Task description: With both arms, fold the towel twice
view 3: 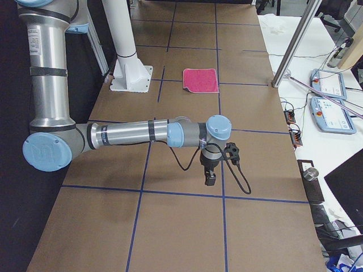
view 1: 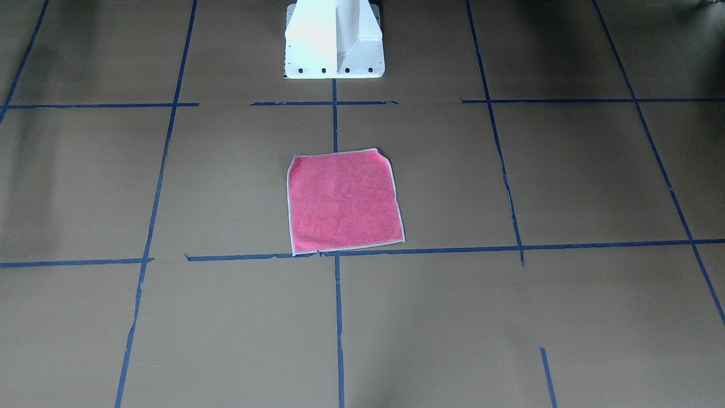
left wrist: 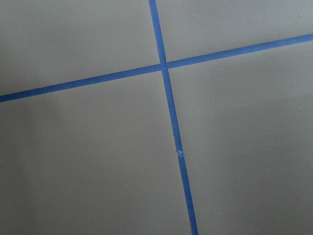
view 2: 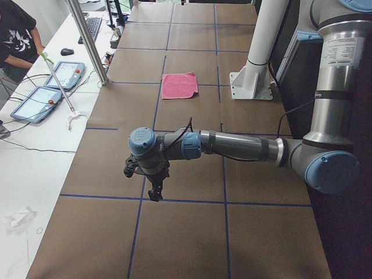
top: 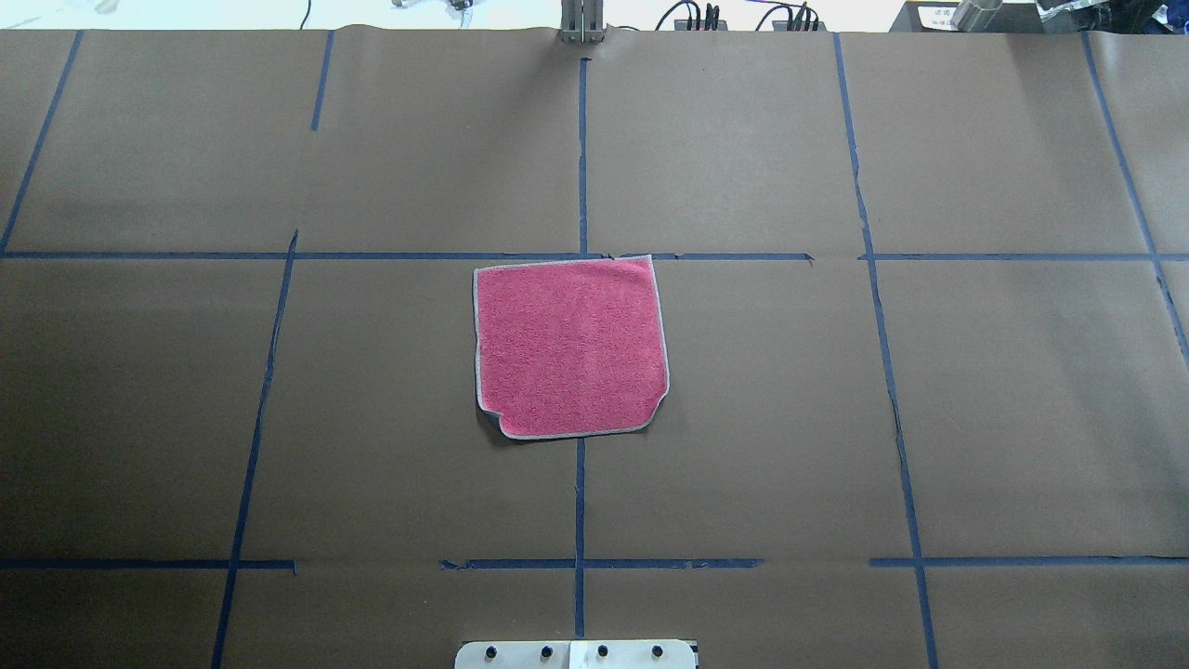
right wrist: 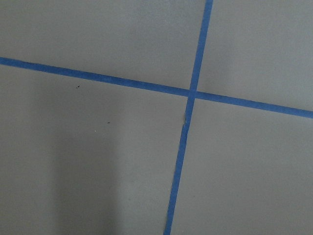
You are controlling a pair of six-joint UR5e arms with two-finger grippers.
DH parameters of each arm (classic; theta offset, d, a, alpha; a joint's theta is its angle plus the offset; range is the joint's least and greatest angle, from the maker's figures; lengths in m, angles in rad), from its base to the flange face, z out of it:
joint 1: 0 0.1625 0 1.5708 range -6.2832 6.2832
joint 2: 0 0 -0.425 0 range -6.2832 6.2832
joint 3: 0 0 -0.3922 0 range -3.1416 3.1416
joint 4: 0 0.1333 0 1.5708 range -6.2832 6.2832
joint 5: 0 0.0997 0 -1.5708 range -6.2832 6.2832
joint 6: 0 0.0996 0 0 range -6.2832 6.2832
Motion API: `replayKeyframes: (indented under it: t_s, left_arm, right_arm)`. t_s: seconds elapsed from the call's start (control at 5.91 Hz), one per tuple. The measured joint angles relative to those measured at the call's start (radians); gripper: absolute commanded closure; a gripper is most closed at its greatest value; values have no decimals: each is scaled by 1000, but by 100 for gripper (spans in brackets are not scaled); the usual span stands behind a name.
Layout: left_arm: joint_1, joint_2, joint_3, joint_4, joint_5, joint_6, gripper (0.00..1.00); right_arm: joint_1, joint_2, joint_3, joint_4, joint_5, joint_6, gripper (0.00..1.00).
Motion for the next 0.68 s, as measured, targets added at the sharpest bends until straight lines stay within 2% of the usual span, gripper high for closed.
replayKeyframes:
  t_s: [0.34, 0.68]
  left_arm:
    - [142, -99, 0, -38, 1, -274, 0]
    - [355, -232, -12, -67, 6, -646, 0]
  right_arm:
    - [-84, 58, 22, 1, 32, 178, 0]
    - [-237, 149, 80, 2, 36, 492, 0]
